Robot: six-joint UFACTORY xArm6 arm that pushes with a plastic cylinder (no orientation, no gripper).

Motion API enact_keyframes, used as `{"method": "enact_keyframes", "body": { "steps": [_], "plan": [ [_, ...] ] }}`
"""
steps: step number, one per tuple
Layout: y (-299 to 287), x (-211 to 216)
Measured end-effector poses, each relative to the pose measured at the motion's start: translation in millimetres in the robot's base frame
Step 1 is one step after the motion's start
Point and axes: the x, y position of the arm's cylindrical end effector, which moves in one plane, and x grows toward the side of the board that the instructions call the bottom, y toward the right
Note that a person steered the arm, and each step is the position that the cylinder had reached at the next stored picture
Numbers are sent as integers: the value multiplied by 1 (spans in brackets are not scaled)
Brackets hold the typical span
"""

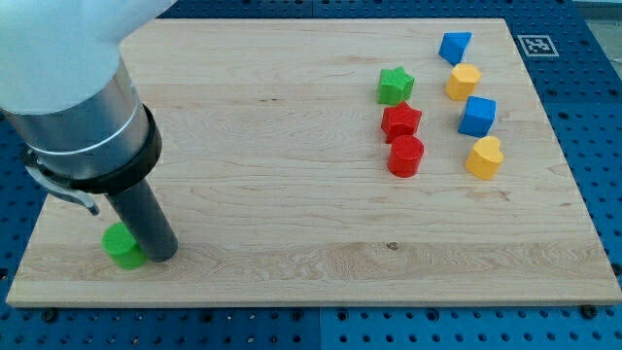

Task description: Push the red circle vertically above the green circle

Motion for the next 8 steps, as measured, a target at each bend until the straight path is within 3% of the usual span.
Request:
{"method": "enact_keyframes", "body": {
  "steps": [2, 7, 8],
  "plan": [
    [32, 0],
    [293, -1],
    [318, -35]
  ]
}}
